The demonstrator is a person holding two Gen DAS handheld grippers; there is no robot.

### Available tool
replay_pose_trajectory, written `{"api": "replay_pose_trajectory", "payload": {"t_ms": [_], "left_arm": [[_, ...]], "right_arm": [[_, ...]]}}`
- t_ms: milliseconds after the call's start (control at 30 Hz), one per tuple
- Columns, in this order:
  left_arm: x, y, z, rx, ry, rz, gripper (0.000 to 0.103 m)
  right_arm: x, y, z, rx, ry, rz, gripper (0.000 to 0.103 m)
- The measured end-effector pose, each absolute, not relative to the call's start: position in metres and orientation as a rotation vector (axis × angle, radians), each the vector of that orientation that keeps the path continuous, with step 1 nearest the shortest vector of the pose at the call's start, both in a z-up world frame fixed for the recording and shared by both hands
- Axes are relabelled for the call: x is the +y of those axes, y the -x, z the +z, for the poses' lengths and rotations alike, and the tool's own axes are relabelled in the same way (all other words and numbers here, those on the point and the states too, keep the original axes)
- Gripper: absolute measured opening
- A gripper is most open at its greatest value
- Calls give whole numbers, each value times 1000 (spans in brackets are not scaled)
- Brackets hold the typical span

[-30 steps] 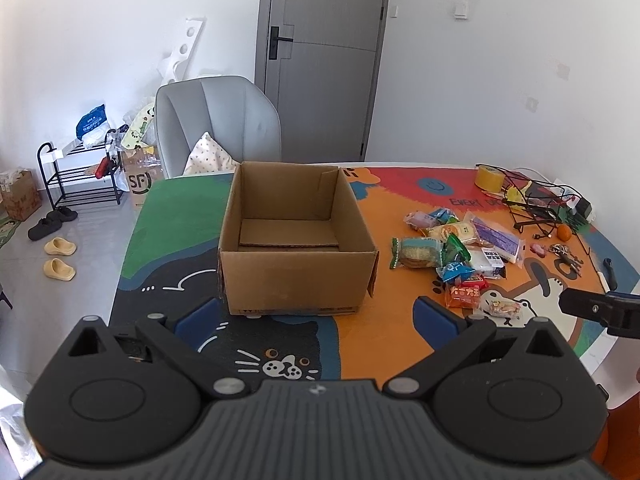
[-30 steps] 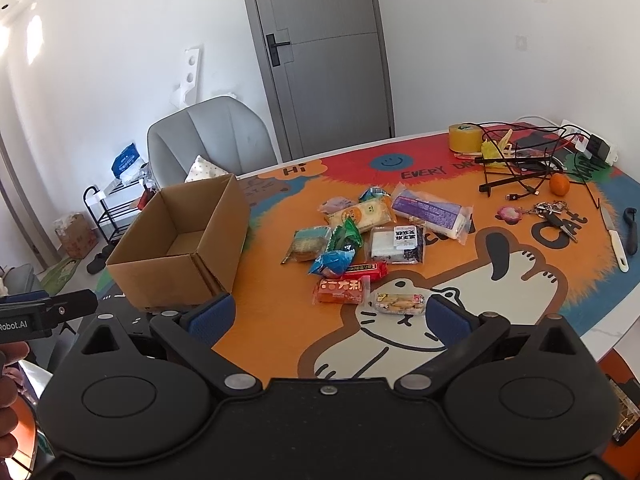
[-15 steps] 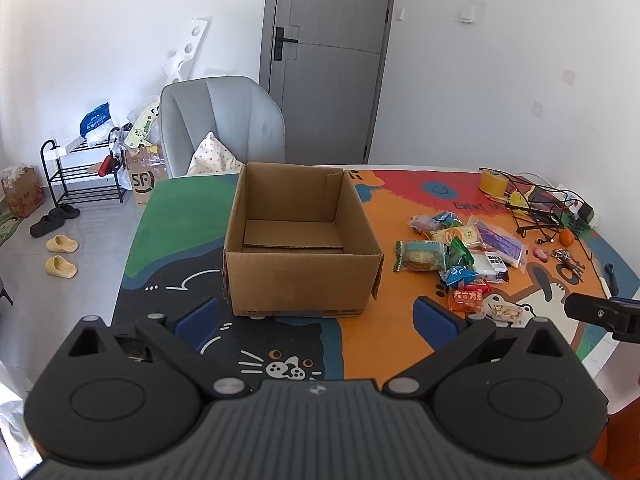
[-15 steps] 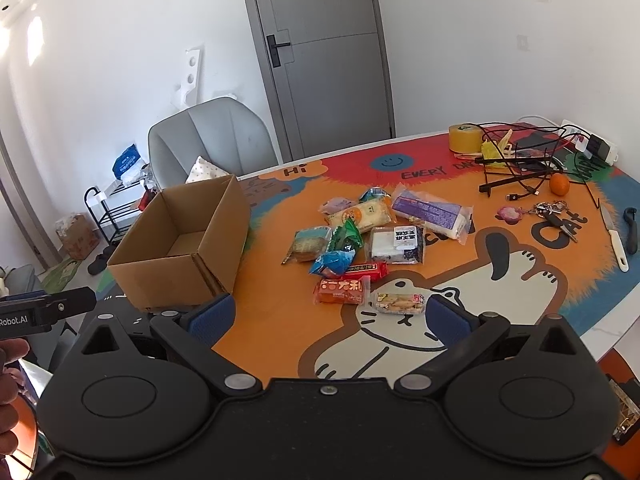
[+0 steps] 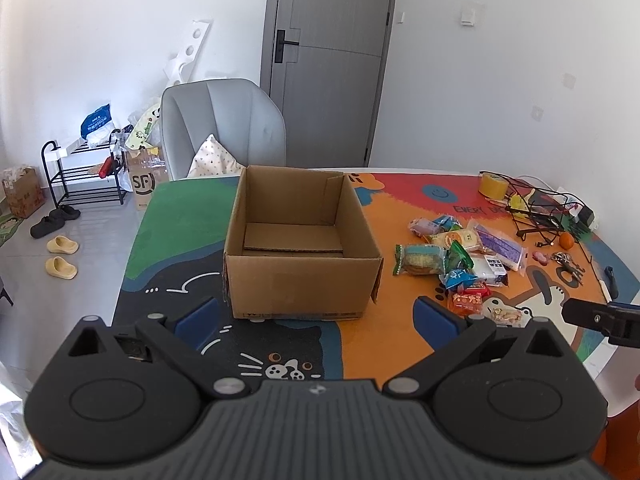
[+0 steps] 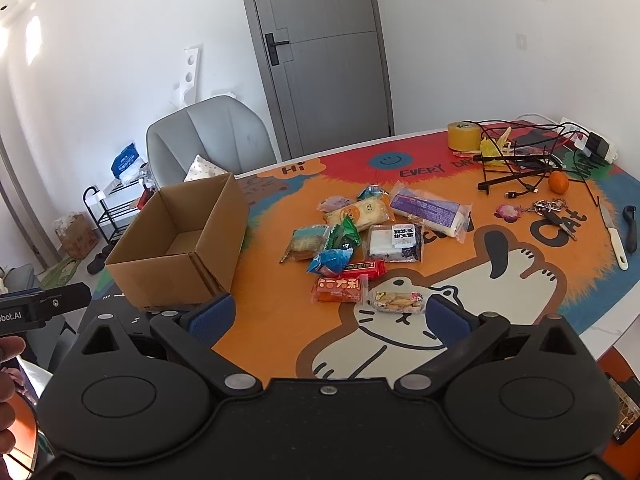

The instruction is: Organize snacks

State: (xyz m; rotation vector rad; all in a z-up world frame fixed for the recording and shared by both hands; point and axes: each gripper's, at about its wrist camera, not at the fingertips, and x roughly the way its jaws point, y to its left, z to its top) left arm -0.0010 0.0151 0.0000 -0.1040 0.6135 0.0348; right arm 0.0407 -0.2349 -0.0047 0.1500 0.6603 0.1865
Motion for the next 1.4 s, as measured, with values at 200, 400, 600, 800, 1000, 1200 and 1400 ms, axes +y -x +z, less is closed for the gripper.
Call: {"api": "replay_pose_trajectory", "payload": {"t_ms": [200,400,600,800,1000,1200,1400], "left_arm": [[12,-2,2,611,91,29,103],[7,-14,-3,632,75,31,103],[-8,-33,-18,654,78,11,103],[-28,-52,-26,627,92,-38,103],[-49,-69,-33,613,110,-98,101],[-75,-88,-43,596,94,-147,96],[-96,-112,-60,632,95,-187,88]], "right_arm": [[-238,-42,-5,654,-154,186,103],[-244,-54,-10,657,-170,178,103],[-253,-68,-25,652,-166,161,103],[-267,-87,-48,672,-181,154,103],[-282,-100,-67,675,-223,167,95],[-290,-113,-82,684,-271,215,75],[-295,-126,-99,723,-290,221,70]]}}
